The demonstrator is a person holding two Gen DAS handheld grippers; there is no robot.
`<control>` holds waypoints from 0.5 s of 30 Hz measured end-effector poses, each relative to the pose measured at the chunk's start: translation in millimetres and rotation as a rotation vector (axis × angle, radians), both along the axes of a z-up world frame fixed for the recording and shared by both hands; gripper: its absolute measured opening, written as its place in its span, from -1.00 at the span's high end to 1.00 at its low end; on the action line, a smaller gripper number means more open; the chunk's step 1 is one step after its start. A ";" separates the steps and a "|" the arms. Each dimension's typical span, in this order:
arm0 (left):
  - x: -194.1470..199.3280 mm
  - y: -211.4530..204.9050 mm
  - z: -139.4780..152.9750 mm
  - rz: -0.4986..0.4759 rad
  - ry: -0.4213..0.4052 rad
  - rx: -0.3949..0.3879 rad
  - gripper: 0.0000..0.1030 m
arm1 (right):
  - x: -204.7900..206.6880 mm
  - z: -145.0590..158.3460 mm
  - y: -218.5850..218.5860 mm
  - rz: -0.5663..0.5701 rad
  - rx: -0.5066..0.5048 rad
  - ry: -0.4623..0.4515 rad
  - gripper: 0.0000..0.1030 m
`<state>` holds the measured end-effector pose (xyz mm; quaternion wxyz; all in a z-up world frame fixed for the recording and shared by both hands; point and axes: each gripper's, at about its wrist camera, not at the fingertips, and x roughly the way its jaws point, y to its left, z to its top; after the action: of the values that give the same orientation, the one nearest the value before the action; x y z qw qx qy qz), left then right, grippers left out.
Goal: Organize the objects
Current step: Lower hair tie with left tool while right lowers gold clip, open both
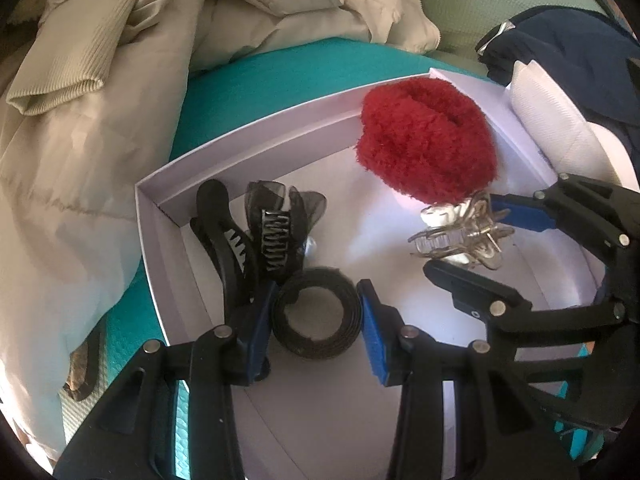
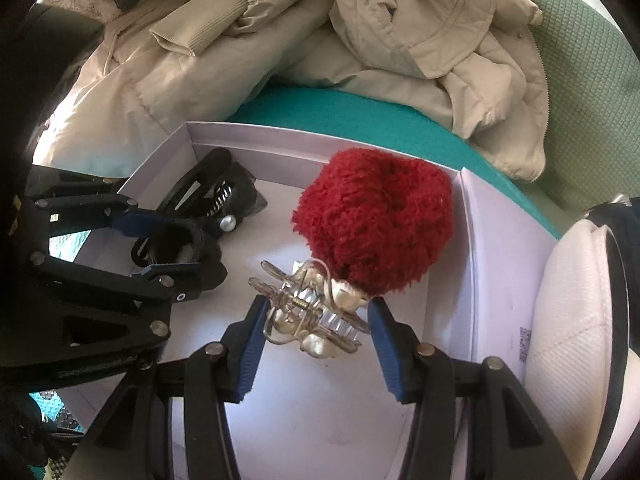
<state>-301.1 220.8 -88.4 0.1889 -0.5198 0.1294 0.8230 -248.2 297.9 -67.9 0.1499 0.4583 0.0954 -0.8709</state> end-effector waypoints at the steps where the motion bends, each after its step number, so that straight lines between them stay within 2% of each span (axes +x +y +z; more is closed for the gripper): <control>1: -0.9 0.6 -0.5 0.003 0.001 -0.001 0.24 | -0.4 -0.2 0.3 -0.001 -0.001 0.002 0.01; 15: -0.9 0.7 -2.0 0.024 0.006 -0.009 0.24 | -2.6 -1.7 -0.4 -0.012 0.033 0.010 0.01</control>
<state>-302.0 221.5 -90.4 0.1765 -0.5196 0.1274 0.8262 -250.8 297.4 -69.6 0.1367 0.4568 0.1077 -0.8724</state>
